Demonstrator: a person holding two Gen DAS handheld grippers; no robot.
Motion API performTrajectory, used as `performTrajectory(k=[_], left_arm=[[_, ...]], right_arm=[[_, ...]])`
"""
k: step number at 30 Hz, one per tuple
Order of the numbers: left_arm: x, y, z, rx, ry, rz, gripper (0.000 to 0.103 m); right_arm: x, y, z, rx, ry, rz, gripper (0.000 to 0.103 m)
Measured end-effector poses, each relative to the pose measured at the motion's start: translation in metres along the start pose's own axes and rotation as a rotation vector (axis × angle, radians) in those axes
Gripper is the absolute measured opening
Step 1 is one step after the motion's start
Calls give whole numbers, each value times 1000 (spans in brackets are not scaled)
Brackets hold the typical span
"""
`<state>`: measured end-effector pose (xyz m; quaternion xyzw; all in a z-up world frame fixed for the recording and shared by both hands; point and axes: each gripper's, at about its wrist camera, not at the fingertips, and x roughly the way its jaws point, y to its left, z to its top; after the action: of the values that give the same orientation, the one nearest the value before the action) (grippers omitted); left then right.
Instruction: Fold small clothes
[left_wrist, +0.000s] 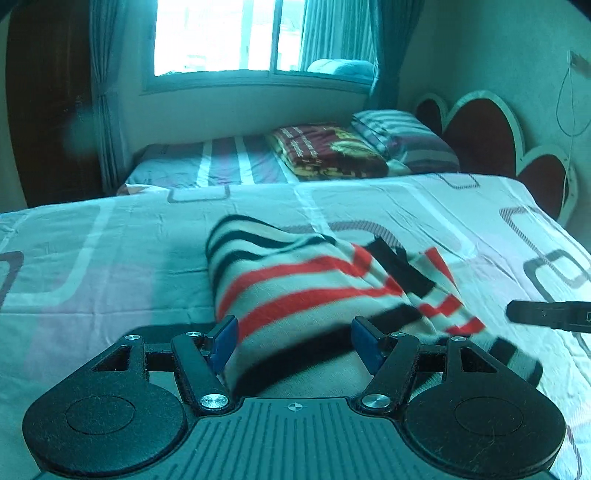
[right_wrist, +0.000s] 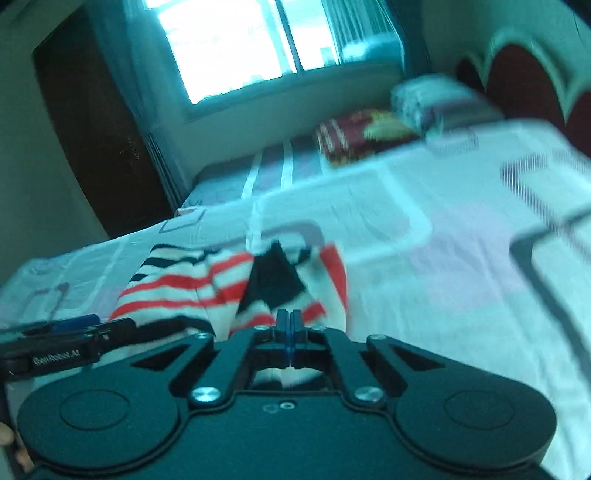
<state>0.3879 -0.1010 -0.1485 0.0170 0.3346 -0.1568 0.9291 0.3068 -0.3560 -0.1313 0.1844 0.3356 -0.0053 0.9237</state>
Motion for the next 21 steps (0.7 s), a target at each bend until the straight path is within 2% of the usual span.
performTrajectory(k=[1,2,3,5,8,11,12,14,15,17,18,19,21], left_arm=[[-1,0,-1,4,-1,5,67],[-2,-1,-1,10,-6,11,67],[-2,-1,0,14,-12,18,67],[-5,3,2,5,-24,42,67],[-8,14,5,-15,-30,64,67],[-11,28,4,-35,-34,89,67],[-13,33,3,-43,-34,98,67],[-12,44,0,-58,-29,115,67],[-11,49,-2,-65,-25,124,67],[-8,57,-5,-80,-15,138,67],[-8,59,-6,-86,-15,148,67],[-7,62,-7,-90,-13,156,67],[-4,64,-7,-95,-5,154,67]], right_arm=[[0,-4,-3,38,8,22,52],[0,-5,-4,63,6,44,68],[1,-4,-4,76,0,61,90],[7,6,-3,66,15,103,87],[33,21,-1,73,124,166,86],[54,37,-4,32,164,91,86],[58,38,-4,29,170,101,86],[64,43,-6,29,194,154,78],[66,48,-7,6,211,178,67],[70,56,-9,-21,233,215,66],[74,56,-9,-12,251,254,54],[76,56,-9,-7,249,263,43],[79,58,-9,-29,227,236,40]])
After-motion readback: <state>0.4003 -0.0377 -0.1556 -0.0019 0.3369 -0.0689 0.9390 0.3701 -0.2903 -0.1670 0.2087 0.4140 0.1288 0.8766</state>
